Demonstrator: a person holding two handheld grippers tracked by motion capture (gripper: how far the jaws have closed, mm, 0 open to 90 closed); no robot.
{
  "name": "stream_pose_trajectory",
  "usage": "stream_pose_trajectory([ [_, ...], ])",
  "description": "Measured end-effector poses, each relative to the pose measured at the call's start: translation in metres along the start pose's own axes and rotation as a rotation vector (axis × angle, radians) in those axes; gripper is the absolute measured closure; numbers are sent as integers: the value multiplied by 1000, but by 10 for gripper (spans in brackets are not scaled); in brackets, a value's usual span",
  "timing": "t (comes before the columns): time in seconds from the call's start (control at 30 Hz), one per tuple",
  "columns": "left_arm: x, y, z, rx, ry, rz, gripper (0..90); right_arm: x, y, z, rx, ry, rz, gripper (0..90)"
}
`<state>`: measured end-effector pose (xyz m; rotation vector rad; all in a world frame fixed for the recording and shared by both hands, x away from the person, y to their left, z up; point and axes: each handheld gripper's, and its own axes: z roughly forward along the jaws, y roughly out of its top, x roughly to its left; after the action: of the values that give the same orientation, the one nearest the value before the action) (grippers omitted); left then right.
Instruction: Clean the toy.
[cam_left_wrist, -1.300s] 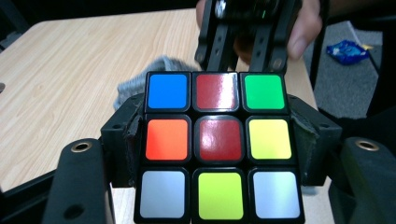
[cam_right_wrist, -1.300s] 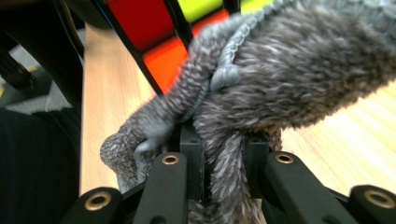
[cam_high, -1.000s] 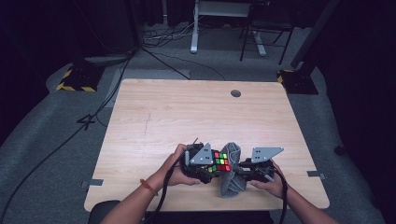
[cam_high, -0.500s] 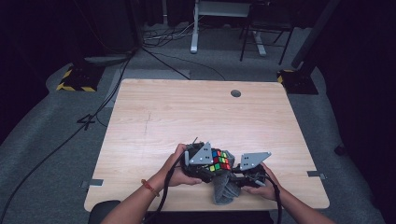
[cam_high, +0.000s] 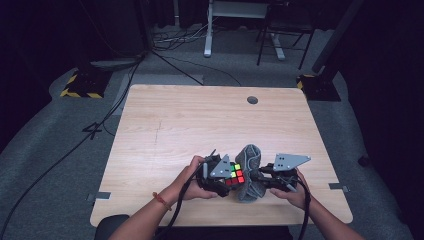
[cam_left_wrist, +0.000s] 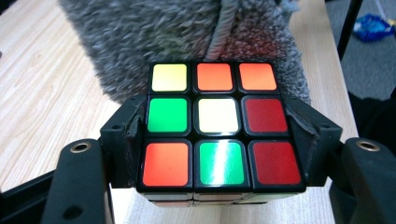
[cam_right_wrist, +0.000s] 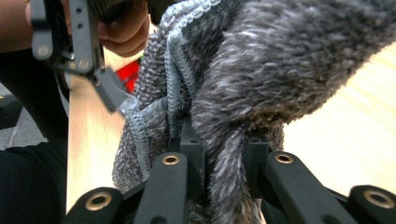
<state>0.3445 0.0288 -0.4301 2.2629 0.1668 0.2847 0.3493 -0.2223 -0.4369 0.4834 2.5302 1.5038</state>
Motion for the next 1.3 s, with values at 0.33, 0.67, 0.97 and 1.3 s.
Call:
stream_pose_trajectory([
  [0.33, 3, 0, -6, -57, -11, -23, 334, 0, -8, 11, 94, 20, 5, 767],
  [0.67, 6, -1, -8, -50, -18, -21, 334, 3, -11, 16, 146, 26, -10, 765],
  [0.97, 3, 0, -5, -61, -21, -12, 334, 2, -7, 15, 156, 1, -16, 764],
  [1.3, 11, -2, -17, -102, 36, -44, 334, 7, -11, 26, 229, 63, -33, 757],
])
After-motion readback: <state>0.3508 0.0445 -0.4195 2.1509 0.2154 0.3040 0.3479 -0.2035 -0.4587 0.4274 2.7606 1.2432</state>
